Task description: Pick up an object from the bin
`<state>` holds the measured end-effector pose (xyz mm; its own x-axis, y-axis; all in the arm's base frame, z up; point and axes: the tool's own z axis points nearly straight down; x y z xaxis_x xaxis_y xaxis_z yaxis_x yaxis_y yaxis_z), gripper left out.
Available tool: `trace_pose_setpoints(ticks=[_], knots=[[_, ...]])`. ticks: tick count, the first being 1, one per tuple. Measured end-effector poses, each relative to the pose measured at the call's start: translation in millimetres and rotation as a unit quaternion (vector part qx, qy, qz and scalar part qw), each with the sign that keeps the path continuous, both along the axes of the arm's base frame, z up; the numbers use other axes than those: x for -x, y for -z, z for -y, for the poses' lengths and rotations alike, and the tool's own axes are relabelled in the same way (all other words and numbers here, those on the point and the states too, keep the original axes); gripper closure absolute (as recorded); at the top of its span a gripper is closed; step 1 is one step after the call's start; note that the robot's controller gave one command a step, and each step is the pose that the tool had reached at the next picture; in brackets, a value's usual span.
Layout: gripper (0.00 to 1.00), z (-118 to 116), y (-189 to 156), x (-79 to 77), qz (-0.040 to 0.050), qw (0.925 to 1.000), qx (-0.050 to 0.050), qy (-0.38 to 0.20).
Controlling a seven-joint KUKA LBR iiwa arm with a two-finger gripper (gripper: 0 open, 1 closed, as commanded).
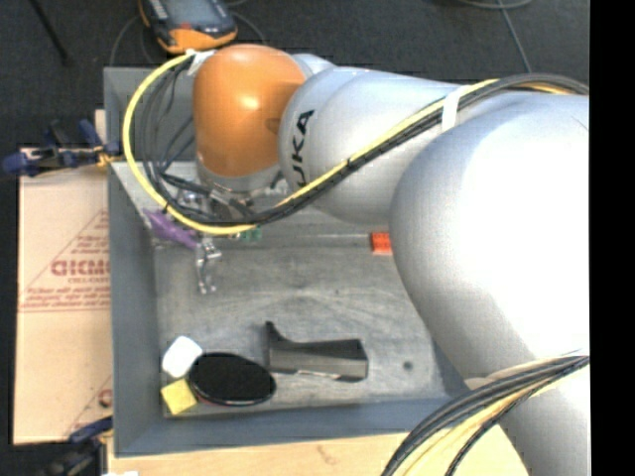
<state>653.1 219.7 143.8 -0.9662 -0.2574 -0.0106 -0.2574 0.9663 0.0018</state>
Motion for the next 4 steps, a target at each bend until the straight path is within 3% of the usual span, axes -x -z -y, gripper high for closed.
trace_pose_setpoints(ticks=[1,2,3,4], knots=[[0.00,-3,32,8.9,-0.0061,0.9894,0.001,0.145],[0.00,21,62,4.5,-0.0018,0.9966,0.001,0.083],[0.00,12,72,4.6,-0.0029,0.9855,0.000,0.169],[0.00,-1,72,2.7,-0.0038,0.9766,0.001,0.215]])
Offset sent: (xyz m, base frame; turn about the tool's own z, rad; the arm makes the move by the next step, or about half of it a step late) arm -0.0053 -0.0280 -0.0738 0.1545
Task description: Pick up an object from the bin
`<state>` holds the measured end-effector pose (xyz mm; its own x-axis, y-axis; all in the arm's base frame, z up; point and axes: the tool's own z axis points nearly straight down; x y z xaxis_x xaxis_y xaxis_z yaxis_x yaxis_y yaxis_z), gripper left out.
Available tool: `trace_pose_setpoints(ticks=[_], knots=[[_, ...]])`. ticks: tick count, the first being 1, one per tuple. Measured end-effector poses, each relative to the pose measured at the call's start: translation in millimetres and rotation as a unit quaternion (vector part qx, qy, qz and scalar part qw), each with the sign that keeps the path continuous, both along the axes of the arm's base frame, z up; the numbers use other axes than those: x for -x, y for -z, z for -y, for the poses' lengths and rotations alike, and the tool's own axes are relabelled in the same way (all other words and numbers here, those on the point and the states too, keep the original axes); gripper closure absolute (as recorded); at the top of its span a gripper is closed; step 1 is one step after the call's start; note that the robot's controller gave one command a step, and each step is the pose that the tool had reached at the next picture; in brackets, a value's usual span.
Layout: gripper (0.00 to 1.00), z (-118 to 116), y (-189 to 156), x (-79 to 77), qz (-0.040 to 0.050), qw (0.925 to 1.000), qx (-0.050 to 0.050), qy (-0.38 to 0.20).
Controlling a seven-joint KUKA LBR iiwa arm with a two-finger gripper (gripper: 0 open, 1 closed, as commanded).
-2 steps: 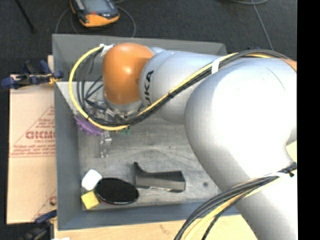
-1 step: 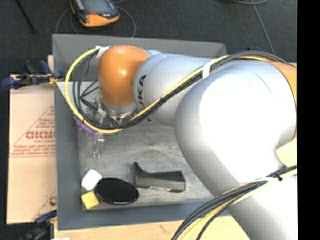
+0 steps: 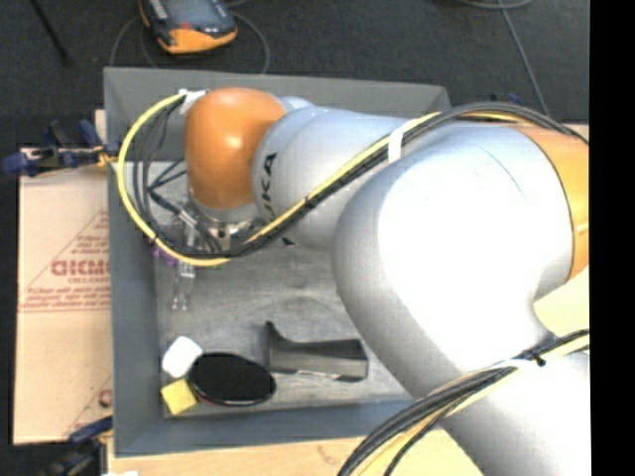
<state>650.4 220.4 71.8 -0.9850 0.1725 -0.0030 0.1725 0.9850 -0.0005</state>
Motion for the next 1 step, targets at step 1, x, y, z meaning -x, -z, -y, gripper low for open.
trace_pose_setpoints(ticks=[1], knots=[[1.00,-5.1,-0.7,0.4,0.0009,1.0000,-0.001,0.008]])
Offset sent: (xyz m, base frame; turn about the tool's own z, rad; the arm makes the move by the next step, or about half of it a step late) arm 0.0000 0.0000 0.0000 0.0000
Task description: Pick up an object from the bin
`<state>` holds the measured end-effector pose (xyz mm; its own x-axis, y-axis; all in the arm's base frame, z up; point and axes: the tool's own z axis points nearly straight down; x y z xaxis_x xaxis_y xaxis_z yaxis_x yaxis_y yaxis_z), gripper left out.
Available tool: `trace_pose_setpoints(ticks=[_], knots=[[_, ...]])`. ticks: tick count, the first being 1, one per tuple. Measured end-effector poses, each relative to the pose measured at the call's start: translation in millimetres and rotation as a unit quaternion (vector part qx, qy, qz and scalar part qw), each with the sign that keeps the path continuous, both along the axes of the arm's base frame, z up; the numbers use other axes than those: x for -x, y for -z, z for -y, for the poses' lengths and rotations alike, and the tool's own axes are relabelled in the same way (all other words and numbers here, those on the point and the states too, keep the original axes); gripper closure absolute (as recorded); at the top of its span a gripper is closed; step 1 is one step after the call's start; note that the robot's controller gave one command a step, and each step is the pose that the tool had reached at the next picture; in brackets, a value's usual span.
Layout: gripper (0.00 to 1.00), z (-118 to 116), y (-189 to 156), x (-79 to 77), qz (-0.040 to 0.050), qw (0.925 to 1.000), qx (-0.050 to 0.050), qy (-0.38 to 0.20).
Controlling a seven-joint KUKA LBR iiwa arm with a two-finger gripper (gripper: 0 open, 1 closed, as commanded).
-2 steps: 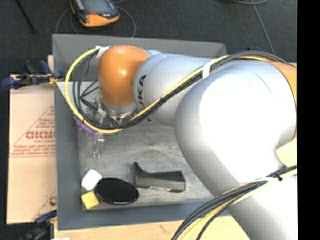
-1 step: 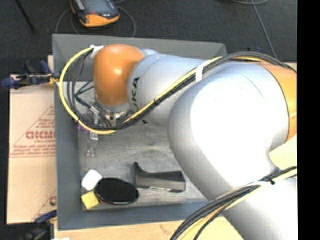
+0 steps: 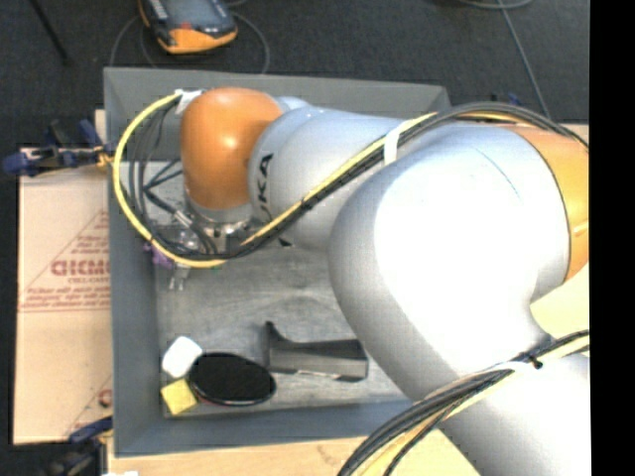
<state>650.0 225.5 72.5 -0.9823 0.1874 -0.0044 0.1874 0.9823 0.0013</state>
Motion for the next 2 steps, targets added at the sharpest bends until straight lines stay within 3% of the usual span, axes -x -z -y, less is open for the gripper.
trace_pose_setpoints(ticks=[2], knots=[[1.00,0.0,0.0,0.0,0.0001,1.0000,0.000,0.000]])
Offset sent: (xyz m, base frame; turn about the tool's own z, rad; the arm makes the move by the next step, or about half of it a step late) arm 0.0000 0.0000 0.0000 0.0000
